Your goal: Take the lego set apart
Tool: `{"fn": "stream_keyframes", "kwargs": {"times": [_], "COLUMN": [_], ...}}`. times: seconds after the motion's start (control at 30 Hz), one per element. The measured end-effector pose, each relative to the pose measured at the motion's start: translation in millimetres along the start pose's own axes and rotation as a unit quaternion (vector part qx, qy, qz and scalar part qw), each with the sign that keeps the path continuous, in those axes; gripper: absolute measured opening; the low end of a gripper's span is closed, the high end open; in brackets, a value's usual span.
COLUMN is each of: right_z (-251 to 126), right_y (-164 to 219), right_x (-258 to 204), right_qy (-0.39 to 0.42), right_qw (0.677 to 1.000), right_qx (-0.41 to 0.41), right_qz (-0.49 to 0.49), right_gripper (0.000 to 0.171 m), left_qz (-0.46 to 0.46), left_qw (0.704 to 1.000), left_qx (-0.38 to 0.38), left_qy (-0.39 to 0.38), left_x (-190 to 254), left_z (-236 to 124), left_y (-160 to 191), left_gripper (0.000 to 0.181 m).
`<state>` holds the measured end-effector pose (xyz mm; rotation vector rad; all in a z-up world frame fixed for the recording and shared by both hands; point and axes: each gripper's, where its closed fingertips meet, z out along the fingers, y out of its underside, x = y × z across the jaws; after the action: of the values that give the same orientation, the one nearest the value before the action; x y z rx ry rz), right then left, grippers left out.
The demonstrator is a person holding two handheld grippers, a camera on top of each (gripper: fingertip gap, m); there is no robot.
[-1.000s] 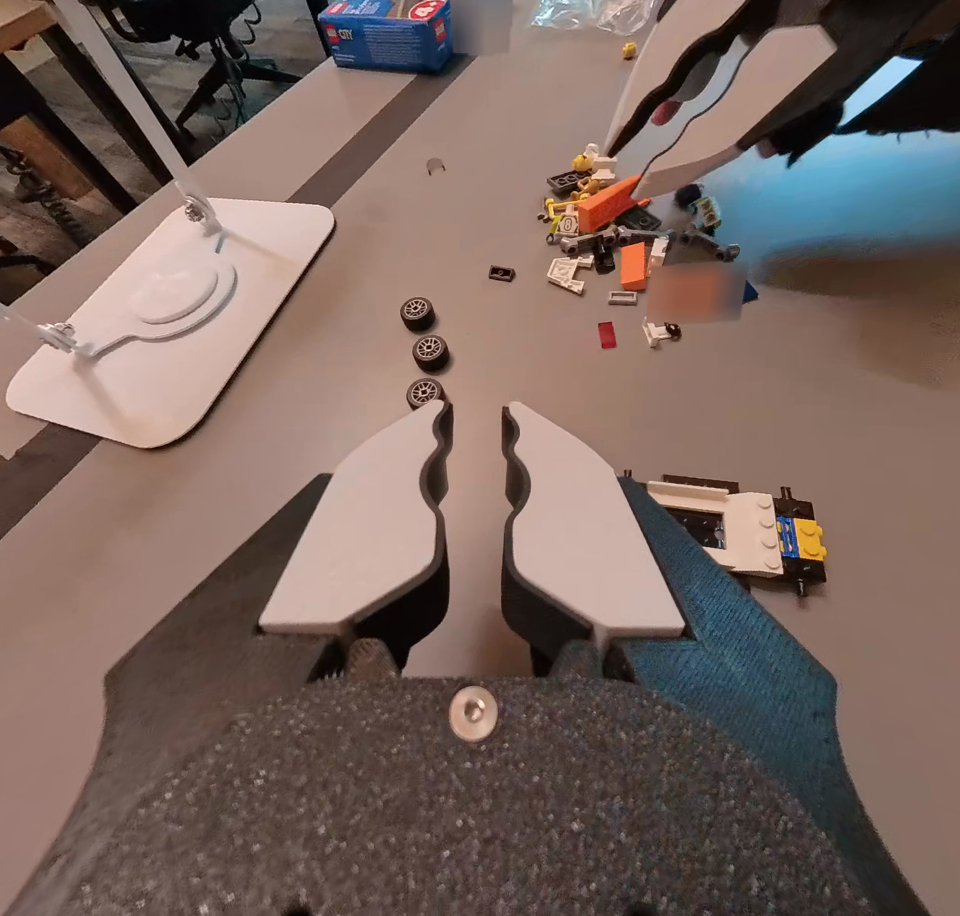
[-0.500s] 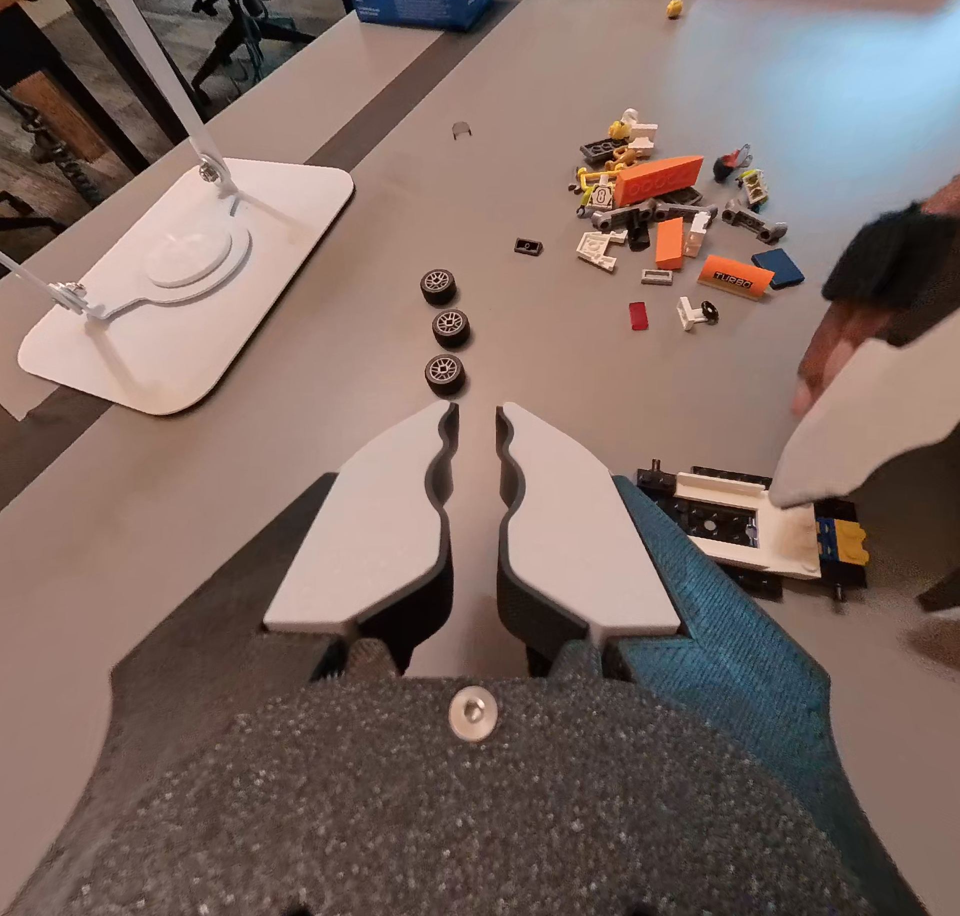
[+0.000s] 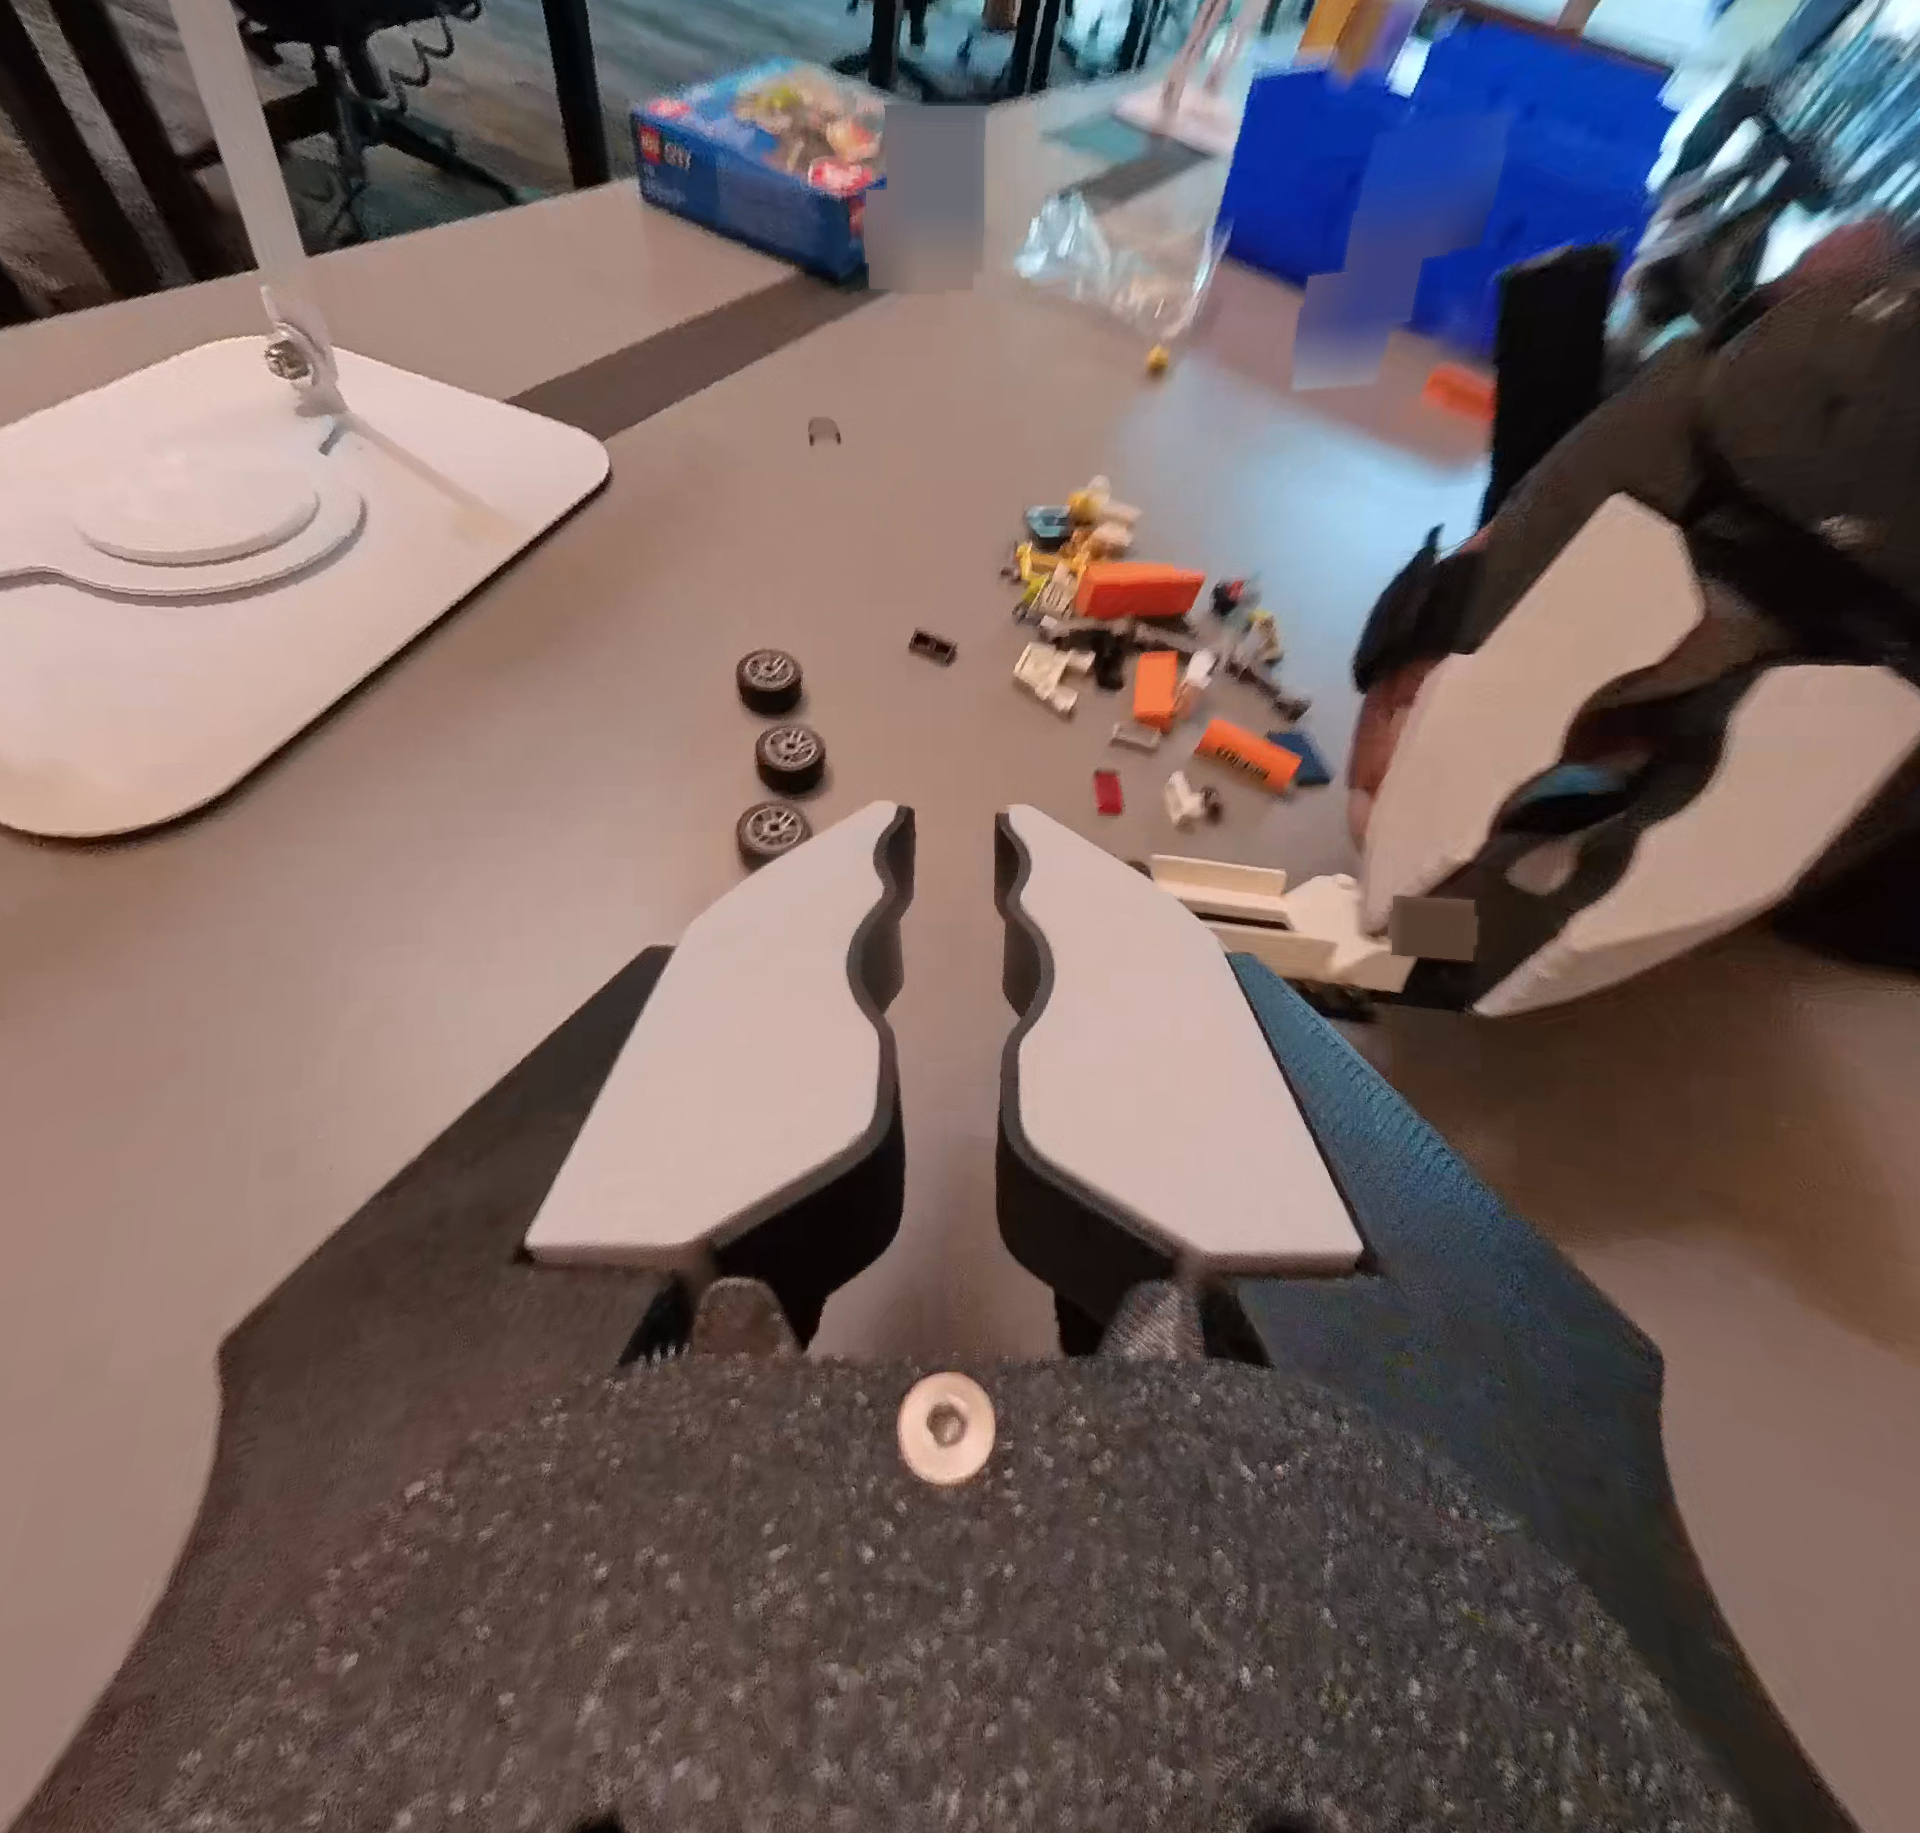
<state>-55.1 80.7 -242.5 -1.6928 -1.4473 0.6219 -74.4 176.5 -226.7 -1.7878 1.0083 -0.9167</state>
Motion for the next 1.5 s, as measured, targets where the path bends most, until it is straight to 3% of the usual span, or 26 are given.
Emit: {"fn": "stream_keyframes", "kwargs": {"times": [0.1, 0.17, 0.33, 0.43, 0.6, 0.7, 0.83, 0.93, 1.03, 1.17, 1.5], "right_z": [-18, -35, -92, -105, -112, -111, -104, -97, -80, -56, -46], "right_y": [-12, -30, -72, -79, -78, -70, -55, -47, -37, -23, -24], "right_x": [11, 9, -2, -11, -13, 0, -1, 0, -10, -14, -3], "right_qy": [-0.009, -0.057, -0.218, -0.292, -0.347, -0.310, -0.251, -0.173, -0.113, -0.048, 0.042], "right_qw": [0.997, 0.984, 0.898, 0.854, 0.820, 0.843, 0.909, 0.954, 0.983, 0.992, 0.983], "right_qx": [0.066, 0.148, 0.346, 0.385, 0.400, 0.382, 0.292, 0.229, 0.147, 0.067, 0.045], "right_qz": [0.040, 0.077, 0.163, 0.190, 0.217, 0.217, 0.158, 0.087, -0.003, -0.094, -0.175], "right_gripper": [0.019, 0.018, 0.018, 0.018, 0.019, 0.004, 0.030, 0.033, 0.032, 0.018, 0.014], "left_qz": [-0.066, -0.097, -0.047, -0.009, 0.042, 0.097, 0.249, 0.344, 0.378, 0.391, 0.300], "left_qw": [0.994, 0.983, 0.952, 0.932, 0.920, 0.930, 0.942, 0.926, 0.915, 0.909, 0.940], "left_qx": [0.046, 0.080, 0.136, 0.159, 0.160, 0.161, 0.092, 0.046, 0.016, -0.028, -0.019], "left_qy": [0.068, 0.136, 0.271, 0.324, 0.355, 0.315, 0.207, 0.147, 0.142, 0.142, 0.163], "left_x": [10, 24, 77, 111, 138, 135, 134, 135, 141, 137, 120], "left_z": [-5, -10, -24, -28, -33, -34, -23, -12, -2, 6, 9], "left_y": [-11, -21, -40, -47, -49, -49, -34, -23, -11, 7, 8], "left_gripper": [0.018, 0.024, 0.036, 0.041, 0.020, 0.012, 0.010, 0.010, 0.010, 0.010, 0.012]}}
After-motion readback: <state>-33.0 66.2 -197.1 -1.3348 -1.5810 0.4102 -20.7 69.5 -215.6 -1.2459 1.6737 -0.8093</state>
